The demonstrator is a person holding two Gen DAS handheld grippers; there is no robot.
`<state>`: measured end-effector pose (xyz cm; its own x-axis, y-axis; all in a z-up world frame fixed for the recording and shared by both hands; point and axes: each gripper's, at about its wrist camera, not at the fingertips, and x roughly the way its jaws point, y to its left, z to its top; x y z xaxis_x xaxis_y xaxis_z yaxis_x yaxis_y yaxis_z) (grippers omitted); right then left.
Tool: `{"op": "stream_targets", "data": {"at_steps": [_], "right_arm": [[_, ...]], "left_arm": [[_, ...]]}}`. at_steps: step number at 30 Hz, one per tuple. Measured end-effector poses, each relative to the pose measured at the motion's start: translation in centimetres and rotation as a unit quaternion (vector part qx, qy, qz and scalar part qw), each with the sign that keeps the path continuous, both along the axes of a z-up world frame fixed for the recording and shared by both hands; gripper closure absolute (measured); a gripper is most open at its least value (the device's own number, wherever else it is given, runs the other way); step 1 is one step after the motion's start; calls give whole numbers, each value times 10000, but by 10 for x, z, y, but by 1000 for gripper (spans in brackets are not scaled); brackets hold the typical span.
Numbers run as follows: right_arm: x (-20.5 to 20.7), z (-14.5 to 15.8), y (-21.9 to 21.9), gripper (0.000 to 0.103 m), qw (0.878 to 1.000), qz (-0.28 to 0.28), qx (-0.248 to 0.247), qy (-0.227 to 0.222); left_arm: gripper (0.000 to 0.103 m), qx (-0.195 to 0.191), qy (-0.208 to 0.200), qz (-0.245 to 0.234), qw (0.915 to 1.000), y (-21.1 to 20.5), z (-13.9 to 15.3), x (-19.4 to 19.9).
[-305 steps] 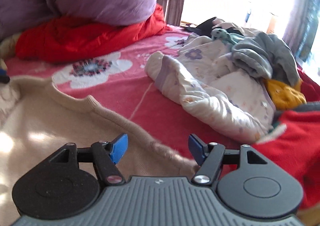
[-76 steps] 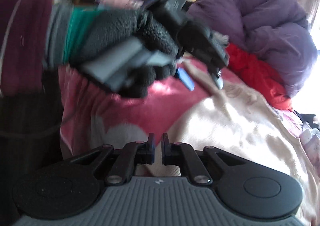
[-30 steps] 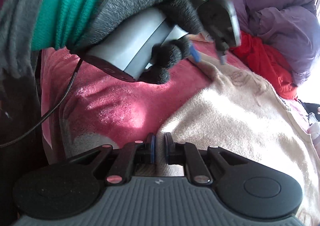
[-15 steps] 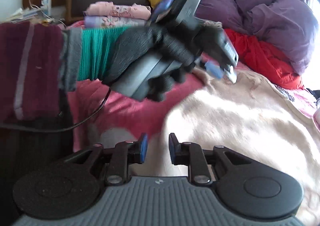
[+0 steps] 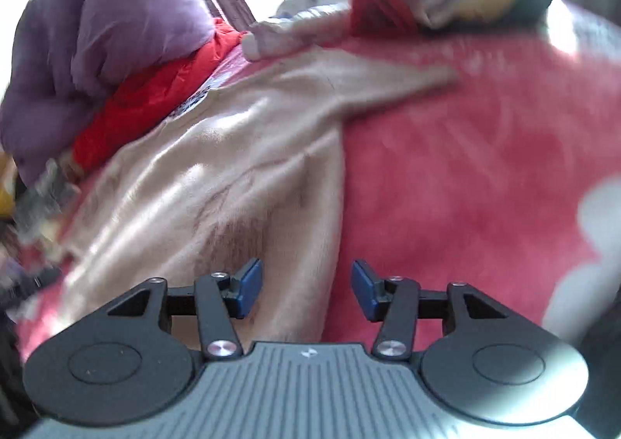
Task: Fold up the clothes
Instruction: 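Move both open grippers over the spread beige sweater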
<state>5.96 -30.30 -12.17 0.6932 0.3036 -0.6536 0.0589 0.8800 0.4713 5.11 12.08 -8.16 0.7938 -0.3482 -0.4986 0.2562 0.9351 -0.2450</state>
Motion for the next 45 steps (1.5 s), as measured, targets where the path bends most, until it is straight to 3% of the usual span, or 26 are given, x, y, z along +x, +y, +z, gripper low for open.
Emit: {"op": "stream_targets", "data": {"at_steps": [2,5,8,10,11,12,14,16,17,20,21,22,24,26,29,31,32,33,35,37,39,42,43,45], "right_arm": [[-9,1,4,51,9997,18,-190,-130],[-13,1,11,49,9996,176,-177,-133],[2,-9,18,39,9988,365,-164,281],[3,-14,22,43,9987,380,-113,312],[2,-16,22,59,9987,418,40,288],[2,-17,21,91,9984,457,194,264],[1,-21,20,93,9970,521,533,219],[-11,-33,-17,94,9772,141,2098,294],[-18,-40,-33,94,9714,-129,2341,389],[-24,-59,-46,96,9738,-257,2061,925],[-24,-50,-41,86,9795,-182,1822,843],[-28,-37,-31,82,9883,-105,1383,631],[-35,-12,-13,62,9985,50,503,198],[-42,7,4,62,9987,261,-95,-421],[-45,27,36,63,9829,901,-890,-1338],[-32,22,58,64,9693,1416,-1389,-1453],[-27,10,69,64,9647,1630,-1653,-1243],[-15,-6,77,64,9633,1820,-1892,-562],[-16,-17,73,64,9640,1830,-1911,-240],[-22,1,76,66,9582,1848,-2147,-402],[-27,14,88,66,9487,2047,-2173,-1038],[-25,19,115,64,9313,2287,-2246,-1729],[-21,14,122,62,9297,2366,-2198,-1770],[1,-9,139,57,9323,2652,-2284,-917]], "left_arm": [[63,51,-215,-592,9980,-32,6,-19],[60,439,-451,-1614,9849,-85,6,-43],[58,1401,-596,-2258,9622,-131,-12,-59],[58,2000,-663,-2375,9483,-152,-27,-64],[58,2254,-693,-2377,9423,-159,-34,-64],[58,2432,-658,-2332,9392,-161,-41,-61],[58,2313,-509,-2316,9436,-154,-45,-54],[57,2101,-320,-2326,9491,-146,-47,-49],[56,2017,-215,-2328,9511,-142,-48,-46],[55,1926,62,-2383,9519,-136,-54,-40],[55,1896,77,-2393,9522,-134,-53,-40],[55,1862,92,-2401,9527,-131,-51,-39],[55,1653,12,-2311,9588,-125,-42,-41],[55,1403,-41,-2160,9662,-119,-35,-36],[55,1150,127,-1916,9746,-111,-35,-26],[55,1218,509,-1716,9763,-106,-43,-20],[55,1277,710,-1680,9749,-102,-47,-19],[55,1221,865,-1709,9739,-96,-49,-19],[55,1072,908,-1565,9776,-79,-41,-21],[55,837,587,-915,9905,-50,-28,-24],[55,428,431,-239,9979,-19,-20,-21],[55,675,992,623,9908,5,-34,-13],[56,746,1153,627,9885,8,-41,-14],[56,775,1280,651,9866,14,-43,-19]]}}
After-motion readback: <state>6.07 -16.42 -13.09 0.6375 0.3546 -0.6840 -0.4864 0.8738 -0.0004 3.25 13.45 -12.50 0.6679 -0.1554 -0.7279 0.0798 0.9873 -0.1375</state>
